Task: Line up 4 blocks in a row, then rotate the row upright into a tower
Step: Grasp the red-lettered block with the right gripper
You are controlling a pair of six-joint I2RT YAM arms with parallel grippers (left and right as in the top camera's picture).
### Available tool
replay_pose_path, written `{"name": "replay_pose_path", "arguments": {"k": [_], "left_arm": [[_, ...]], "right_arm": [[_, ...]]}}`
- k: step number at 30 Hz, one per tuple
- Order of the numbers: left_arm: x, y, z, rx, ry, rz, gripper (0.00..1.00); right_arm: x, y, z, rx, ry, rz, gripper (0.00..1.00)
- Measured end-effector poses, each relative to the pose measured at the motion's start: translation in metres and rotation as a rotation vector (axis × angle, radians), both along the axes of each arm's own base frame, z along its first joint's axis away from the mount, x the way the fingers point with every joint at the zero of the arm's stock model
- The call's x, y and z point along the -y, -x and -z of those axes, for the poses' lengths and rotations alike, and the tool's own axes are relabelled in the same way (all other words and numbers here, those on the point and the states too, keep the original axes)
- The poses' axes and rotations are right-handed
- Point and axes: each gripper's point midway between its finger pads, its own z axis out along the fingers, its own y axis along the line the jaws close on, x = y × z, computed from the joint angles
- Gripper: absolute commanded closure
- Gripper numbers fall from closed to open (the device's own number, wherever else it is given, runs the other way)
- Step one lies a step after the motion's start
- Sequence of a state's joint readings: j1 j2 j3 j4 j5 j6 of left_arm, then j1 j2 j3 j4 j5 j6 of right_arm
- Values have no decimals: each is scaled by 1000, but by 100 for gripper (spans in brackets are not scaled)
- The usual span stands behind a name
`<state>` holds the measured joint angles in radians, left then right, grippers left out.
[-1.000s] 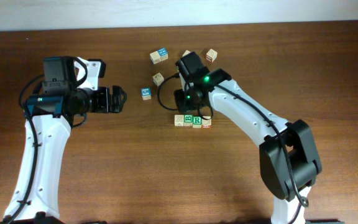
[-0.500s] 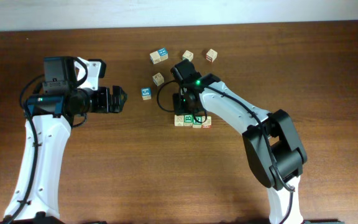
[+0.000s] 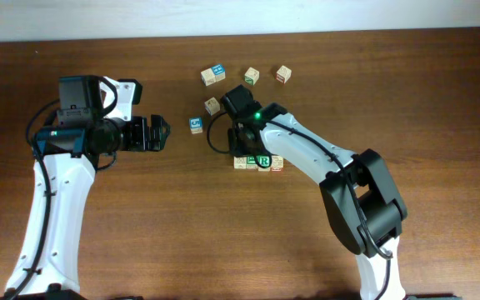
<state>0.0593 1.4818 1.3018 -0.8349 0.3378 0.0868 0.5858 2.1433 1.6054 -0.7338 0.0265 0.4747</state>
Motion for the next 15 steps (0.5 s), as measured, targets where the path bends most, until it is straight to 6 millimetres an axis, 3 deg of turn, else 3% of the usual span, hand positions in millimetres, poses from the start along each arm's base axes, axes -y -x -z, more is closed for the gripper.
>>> {"name": "replay_pose_path", "arguments": {"k": [15], "left_arm": [[0,0,0,1,0,0,1]], "right_arm": [[4,5,7,-27,21,1,80]]}}
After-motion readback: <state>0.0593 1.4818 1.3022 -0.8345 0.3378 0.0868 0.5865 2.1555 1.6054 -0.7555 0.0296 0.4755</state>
